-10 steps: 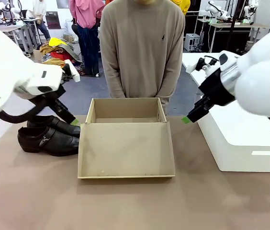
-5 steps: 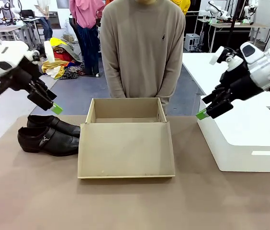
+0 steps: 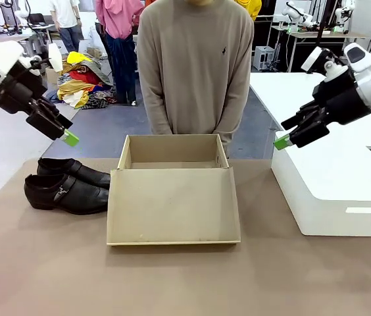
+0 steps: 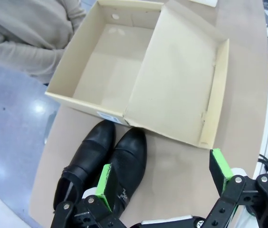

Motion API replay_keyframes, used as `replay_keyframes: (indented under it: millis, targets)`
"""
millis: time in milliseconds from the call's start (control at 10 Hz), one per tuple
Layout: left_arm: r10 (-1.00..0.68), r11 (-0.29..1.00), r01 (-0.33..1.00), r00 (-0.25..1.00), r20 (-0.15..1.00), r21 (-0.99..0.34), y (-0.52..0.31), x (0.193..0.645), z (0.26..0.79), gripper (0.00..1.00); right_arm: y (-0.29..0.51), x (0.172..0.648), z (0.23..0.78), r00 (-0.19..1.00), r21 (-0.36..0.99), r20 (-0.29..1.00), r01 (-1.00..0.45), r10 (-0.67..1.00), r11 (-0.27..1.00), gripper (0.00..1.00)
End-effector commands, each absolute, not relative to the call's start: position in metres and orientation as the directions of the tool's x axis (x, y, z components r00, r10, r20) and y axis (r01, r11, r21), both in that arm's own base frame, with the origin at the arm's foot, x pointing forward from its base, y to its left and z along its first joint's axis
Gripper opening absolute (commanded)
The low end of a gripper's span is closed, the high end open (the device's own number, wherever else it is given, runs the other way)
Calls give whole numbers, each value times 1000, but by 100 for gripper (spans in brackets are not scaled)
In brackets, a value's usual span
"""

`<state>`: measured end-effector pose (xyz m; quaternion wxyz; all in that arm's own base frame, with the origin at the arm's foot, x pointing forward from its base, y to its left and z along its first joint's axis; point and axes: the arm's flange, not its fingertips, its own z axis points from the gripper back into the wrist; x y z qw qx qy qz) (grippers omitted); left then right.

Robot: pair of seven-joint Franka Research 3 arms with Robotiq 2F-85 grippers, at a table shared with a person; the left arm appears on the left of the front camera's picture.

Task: Pack the shoes into the box.
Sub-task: Place one shoe of the Shoes into the Shoes Box.

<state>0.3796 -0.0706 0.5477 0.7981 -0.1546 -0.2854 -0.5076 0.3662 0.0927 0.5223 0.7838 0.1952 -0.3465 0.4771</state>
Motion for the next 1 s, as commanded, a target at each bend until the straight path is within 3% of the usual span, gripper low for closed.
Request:
replay_keyframes:
  millis: [0,900]
  targets:
    - [-714,429,903,312,626,39,-66,385,546,100,92,369,527,258,-57,738,-897,624,438,100]
    - [-709,464,885,349,613,32,-62,385,541,100,98,362,537,276,-67,720,-886,637,459,100]
